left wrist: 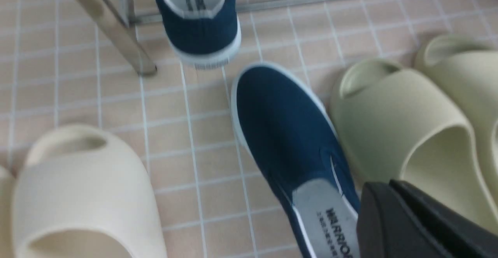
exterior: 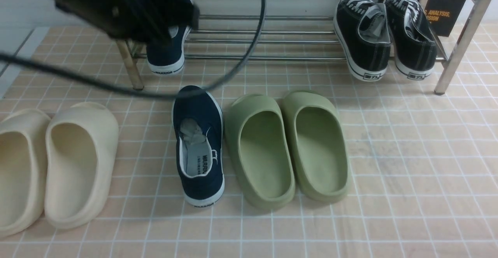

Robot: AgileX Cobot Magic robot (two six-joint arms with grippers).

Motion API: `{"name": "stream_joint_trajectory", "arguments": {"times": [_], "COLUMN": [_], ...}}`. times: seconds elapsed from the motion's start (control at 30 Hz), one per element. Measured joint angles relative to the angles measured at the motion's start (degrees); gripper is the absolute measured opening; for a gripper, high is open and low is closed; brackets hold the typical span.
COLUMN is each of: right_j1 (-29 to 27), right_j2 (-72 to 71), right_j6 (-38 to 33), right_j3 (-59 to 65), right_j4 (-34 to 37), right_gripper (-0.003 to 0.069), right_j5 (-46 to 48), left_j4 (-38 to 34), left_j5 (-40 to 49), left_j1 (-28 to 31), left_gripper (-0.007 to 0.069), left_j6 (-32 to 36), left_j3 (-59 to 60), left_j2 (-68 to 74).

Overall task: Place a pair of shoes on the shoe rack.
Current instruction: Use the left arm to grab the shoe closest to it

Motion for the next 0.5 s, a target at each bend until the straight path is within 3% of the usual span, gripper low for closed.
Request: {"name": "stream_joint_trajectory", "arguments": {"times": [0.13,0.23,0.5], "right_j1": [0.00,0.00,0.00], "right_j2": [0.00,0.00,0.00], "right_j6": [0.00,0.00,0.00], "right_j3": [0.00,0.00,0.00], "right_j4": [0.00,0.00,0.00], "right_gripper": [0.0240,0.0240,0.0240], "right_j5": [0.00,0.00,0.00], "left_j4": [0.65,1.02,5.75], "left_j5": [-9.29,-13.03,-17.05], "left_j1": [0.00,0.00,0.00], "left_gripper": [0.0043,0.0077,0.0344], "left_j6": [-5.12,-7.38,-12.62], "left_j3": [13.47,17.09,17.77], "left_j2": [1.35,3.27,11.14]}}
